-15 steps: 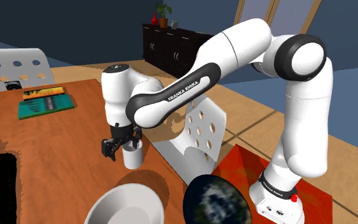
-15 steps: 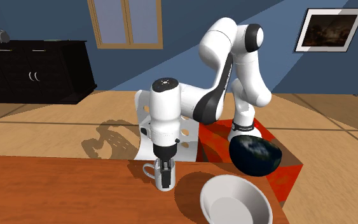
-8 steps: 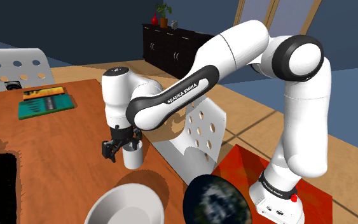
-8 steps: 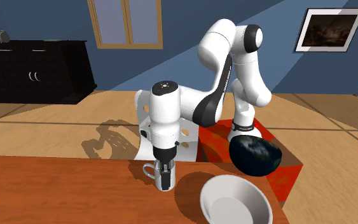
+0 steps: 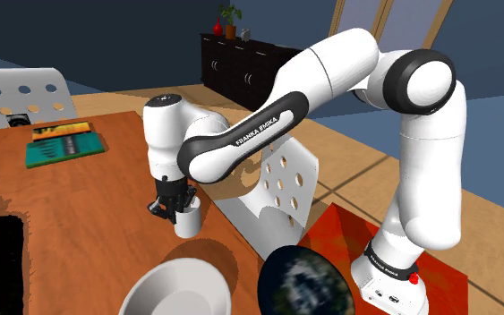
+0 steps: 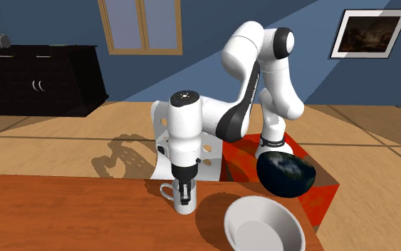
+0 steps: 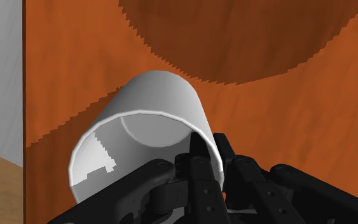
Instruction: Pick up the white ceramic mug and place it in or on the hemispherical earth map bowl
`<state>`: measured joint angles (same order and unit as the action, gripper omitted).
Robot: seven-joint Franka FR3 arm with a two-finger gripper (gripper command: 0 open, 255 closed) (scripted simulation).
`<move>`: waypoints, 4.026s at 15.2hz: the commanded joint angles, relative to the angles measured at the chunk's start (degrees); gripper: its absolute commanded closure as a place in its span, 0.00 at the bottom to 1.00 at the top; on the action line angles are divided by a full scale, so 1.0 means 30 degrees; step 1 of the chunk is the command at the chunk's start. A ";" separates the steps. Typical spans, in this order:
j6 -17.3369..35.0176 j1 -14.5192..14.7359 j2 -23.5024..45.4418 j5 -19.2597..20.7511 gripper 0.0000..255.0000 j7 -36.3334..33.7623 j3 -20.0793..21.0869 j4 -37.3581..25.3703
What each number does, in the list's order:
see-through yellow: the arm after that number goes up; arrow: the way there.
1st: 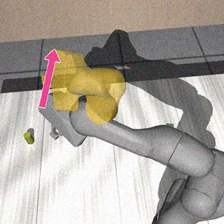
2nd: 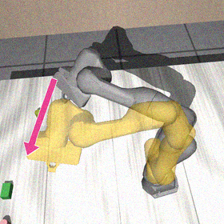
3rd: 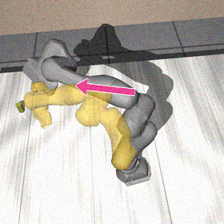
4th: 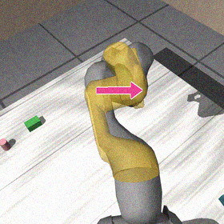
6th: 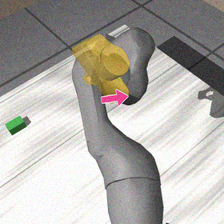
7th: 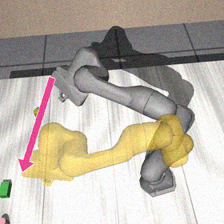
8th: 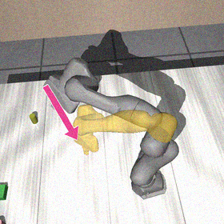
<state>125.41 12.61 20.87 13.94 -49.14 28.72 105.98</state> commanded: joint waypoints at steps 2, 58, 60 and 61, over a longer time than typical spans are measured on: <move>-0.0004 -0.0001 0.0005 0.0003 1.00 -0.0003 -0.0005 0.0004; -0.8921 0.0417 -1.0750 -0.6196 1.00 0.0378 0.1645 0.0239; -0.9064 0.0756 -1.1906 -0.6837 1.00 0.0157 0.1716 0.1080; -0.9158 0.0941 -1.2464 -0.7147 1.00 0.0029 0.1756 0.1461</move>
<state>98.25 14.98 -15.36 -6.80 -48.50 33.73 109.69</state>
